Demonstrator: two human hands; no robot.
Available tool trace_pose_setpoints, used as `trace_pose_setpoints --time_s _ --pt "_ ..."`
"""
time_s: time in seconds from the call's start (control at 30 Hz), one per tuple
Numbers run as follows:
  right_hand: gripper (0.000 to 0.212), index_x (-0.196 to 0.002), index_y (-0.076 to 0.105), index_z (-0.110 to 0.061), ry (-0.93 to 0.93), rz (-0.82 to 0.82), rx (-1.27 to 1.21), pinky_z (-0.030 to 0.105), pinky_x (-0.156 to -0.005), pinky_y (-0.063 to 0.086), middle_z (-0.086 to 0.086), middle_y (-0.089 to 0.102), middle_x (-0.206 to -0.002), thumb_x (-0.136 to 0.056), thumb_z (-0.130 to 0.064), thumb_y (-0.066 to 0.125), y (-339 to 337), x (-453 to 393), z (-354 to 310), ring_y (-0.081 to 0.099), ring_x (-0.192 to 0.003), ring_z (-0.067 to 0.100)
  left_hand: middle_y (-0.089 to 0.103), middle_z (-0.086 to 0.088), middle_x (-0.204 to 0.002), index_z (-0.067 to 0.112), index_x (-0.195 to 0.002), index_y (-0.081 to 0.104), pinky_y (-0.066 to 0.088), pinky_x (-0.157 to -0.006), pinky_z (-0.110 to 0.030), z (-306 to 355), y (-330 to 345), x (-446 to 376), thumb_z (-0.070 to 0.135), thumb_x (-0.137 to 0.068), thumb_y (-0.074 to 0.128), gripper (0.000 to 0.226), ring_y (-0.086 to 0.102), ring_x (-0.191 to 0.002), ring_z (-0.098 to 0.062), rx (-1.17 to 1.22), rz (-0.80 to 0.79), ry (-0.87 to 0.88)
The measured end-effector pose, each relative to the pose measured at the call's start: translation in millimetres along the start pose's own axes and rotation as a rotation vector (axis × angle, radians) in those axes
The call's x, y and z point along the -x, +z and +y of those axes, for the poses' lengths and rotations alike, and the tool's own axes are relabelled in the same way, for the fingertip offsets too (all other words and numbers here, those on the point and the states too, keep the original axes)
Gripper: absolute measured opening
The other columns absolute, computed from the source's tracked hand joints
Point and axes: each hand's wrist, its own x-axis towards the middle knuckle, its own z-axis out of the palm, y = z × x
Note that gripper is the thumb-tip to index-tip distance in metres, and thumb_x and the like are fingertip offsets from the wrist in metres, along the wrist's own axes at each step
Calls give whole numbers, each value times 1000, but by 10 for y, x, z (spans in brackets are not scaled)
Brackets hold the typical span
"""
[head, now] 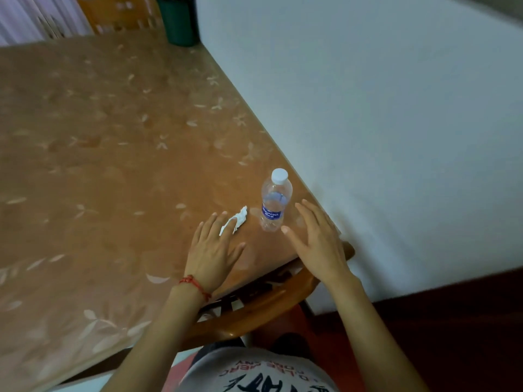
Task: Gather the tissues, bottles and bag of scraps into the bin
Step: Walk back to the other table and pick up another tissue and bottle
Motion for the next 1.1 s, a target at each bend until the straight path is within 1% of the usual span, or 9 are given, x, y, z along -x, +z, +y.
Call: trace_pose_setpoints --time_s 0.2,0.33,0.57,0.7,0.8,0.87,0.97,1.03,1.1 --pt "62 -138 35 -17 63 11 -123 19 -95 27 1 38 -145 -84 -37 61 81 -361 -32 36 -132 16 59 -17 -123 10 -120 52 47 -91 -54 -119 86 -118 51 -90 28 57 54 -117 -35 42 -23 -35" --pt "72 -138 32 -18 81 8 -226 21 -91 35 3 42 -142 -79 -36 68 194 -588 -5 41 -128 18 61 -18 -121 8 -118 56 49 -88 -55 -145 136 -165 44 -83 37 54 56 -113 -37 42 -15 -88" --pt "80 -140 29 -23 151 -66 -411 26 -93 39 0 45 -139 -74 -37 72 346 -824 82 42 -127 15 60 -19 -122 7 -119 56 46 -90 -54 -183 212 -195 42 -83 37 53 56 -113 -38 49 0 -156" --pt "75 -136 36 -20 160 -105 -428 24 -87 40 1 52 -132 -73 -31 75 362 -900 88 47 -116 10 60 -20 -121 5 -117 58 46 -90 -54 -212 271 -203 42 -82 38 54 56 -113 -38 65 9 -188" --pt "69 -131 41 -21 195 -149 -463 25 -84 46 0 54 -130 -72 -35 75 322 -931 100 50 -113 11 61 -22 -118 2 -114 60 46 -88 -55 -266 348 -229 41 -81 39 55 57 -110 -40 72 8 -205" --pt "68 -130 42 -22 223 -164 -500 20 -81 46 -4 54 -127 -72 -35 75 279 -941 126 51 -113 11 59 -23 -121 1 -115 59 43 -91 -55 -312 417 -261 42 -81 37 58 55 -113 -41 112 -9 -230" --pt "68 -130 43 -23 261 -174 -506 9 -69 38 -14 50 -112 -71 -36 75 192 -949 168 47 -106 5 54 -22 -127 -1 -118 56 39 -97 -50 -336 518 -364 51 -78 33 70 49 -119 -39 259 -39 -308" --pt "67 -131 44 -23 290 -173 -511 15 -74 40 -12 52 -112 -72 -35 74 158 -946 222 47 -103 5 56 -21 -123 -3 -116 56 39 -94 -41 -327 586 -467 55 -72 35 76 50 -115 -37 371 -72 -395" --pt "67 -132 43 -23 311 -166 -510 22 -81 42 -5 56 -122 -73 -35 73 144 -934 284 48 -105 6 59 -19 -111 -3 -108 58 37 -83 -32 -339 664 -564 54 -71 46 69 52 -105 -34 462 -130 -505"
